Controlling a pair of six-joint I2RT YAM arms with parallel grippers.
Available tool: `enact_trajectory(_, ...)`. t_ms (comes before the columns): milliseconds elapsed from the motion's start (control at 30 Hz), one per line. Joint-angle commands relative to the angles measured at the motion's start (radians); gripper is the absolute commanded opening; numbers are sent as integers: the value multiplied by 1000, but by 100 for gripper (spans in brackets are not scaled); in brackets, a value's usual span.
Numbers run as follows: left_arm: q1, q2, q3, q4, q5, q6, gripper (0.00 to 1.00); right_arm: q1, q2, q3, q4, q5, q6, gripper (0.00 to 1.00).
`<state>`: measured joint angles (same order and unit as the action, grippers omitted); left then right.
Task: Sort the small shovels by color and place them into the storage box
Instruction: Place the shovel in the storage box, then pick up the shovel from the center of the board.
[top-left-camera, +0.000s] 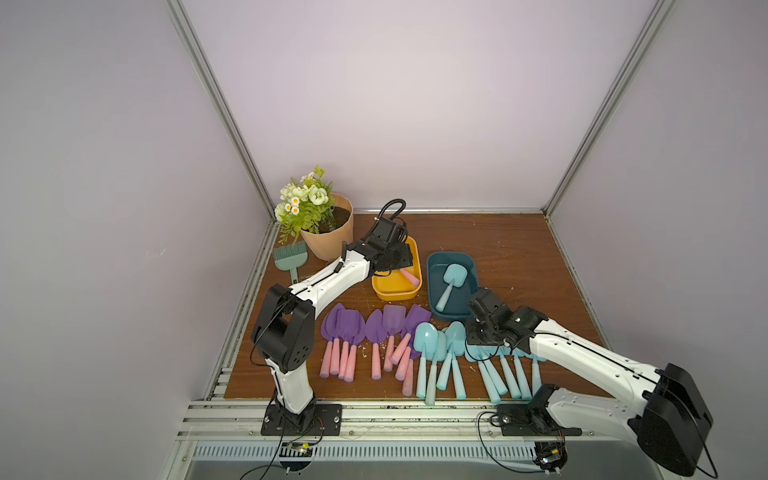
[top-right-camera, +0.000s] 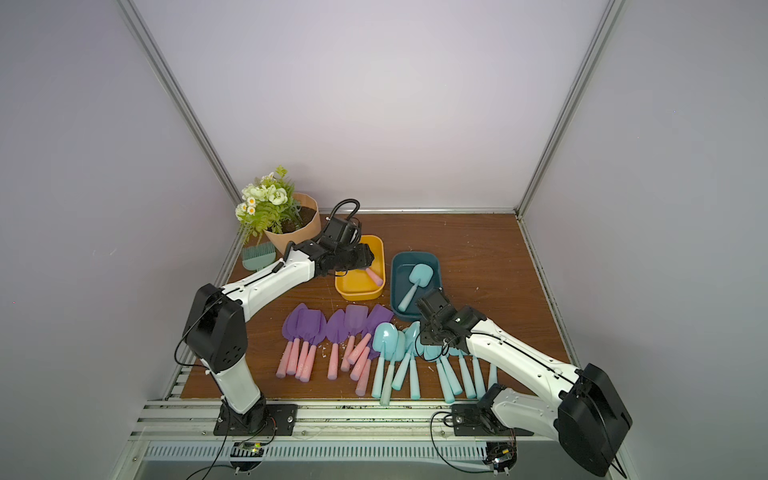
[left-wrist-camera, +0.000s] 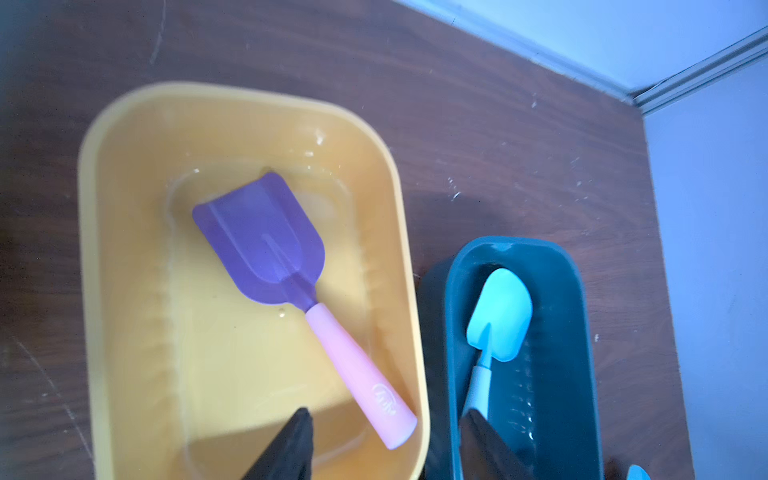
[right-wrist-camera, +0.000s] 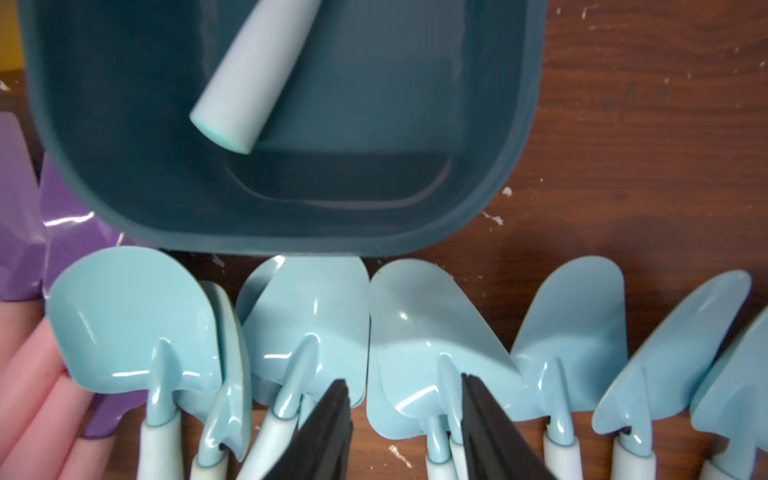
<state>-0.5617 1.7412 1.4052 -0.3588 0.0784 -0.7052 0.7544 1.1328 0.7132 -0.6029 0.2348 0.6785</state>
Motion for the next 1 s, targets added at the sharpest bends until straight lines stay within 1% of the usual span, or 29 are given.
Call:
enact_trajectory(0,-26,-83,-90,46,-41,14,59,18,-42,-42,-65,-30,45,47)
enact_trajectory(133,-48,-171,-210,101,-50,-21,60,45,-88,-83,-129,-29,73,46)
enact_trajectory(267,-56,-205,-288,130,-41,-61,60,70,-124,-121,-147,-38,100,45)
enact_trajectory(433,-62,-204,-304,133,-36,-79,60,84,-124,-148,-150,-25,124,45)
enact_trajectory(500,-66,-205,-303,135,-38,-79,60,87,-125,-150,-155,-11,145,43)
enact_trajectory(567,-66,-204,-301,135,-37,-77,60,87,-125,-151,-173,15,186,39)
enact_trajectory(867,-67,-192,-299,132,-37,-94,61,87,-155,-219,-106,-18,226,36)
enact_trajectory(967,-67,-187,-298,133,-34,-98,61,86,-153,-228,-94,-17,228,34)
